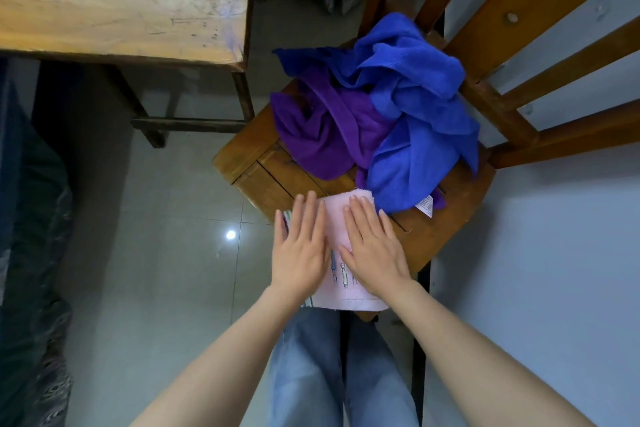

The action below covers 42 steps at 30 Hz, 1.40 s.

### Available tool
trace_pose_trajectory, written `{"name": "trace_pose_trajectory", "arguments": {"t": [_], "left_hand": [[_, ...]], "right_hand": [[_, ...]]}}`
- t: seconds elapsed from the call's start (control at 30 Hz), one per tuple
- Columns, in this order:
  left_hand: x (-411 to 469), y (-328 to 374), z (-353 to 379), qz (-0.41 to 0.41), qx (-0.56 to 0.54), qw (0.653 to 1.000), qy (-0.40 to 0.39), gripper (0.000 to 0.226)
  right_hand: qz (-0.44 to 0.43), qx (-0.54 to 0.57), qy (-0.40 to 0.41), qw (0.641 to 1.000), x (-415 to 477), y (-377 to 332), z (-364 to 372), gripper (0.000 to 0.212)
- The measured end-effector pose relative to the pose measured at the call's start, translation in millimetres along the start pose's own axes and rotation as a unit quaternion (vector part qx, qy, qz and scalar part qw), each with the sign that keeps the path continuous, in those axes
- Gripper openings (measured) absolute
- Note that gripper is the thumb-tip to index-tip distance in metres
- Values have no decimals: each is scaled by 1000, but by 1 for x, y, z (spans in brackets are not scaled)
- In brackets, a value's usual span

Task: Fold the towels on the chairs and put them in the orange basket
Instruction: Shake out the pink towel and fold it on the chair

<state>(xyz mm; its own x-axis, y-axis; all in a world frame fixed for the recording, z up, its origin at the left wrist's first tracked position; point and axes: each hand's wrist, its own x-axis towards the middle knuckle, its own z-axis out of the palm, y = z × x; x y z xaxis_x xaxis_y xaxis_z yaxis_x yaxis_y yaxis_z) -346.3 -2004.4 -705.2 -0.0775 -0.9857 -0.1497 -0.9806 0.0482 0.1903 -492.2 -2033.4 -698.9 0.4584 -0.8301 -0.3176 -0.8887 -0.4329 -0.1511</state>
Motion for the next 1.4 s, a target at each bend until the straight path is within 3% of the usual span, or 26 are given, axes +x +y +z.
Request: {"name": "trace_pose_trajectory", "arguments": {"t": [0.23,0.53,0.7,0.8,0.93,1.03,1.13,1.27,1.4], "left_hand": [[2,-24,34,10,36,996,-85,69],[3,-29,52,6,-5,999,-36,71],[6,-31,54,9,6,999,-53,71],[7,-27,43,10,27,997,-65,70],[-7,-25,21,16,44,999,-22,66],[-37,-21,14,49,45,998,-4,64],[-68,-9,16,79,48,995,-36,65],[-91,10,22,97,67,991,-59,71],[-92,20,30,64,69,992,-80,97]], "right_hand": [[-52,-23,-8,998,9,17,30,71],[-83,3,58,995,14,25,50,72],[-89,-4,55,995,17,27,55,81],[-81,-12,59,995,15,25,49,74],[-79,-16,76,994,-2,25,37,70],[-115,-29,90,989,-35,30,35,65],[-155,-49,81,983,-62,31,38,64],[-161,-87,38,982,-75,28,39,82],[-159,-96,29,982,-71,27,44,96]]}}
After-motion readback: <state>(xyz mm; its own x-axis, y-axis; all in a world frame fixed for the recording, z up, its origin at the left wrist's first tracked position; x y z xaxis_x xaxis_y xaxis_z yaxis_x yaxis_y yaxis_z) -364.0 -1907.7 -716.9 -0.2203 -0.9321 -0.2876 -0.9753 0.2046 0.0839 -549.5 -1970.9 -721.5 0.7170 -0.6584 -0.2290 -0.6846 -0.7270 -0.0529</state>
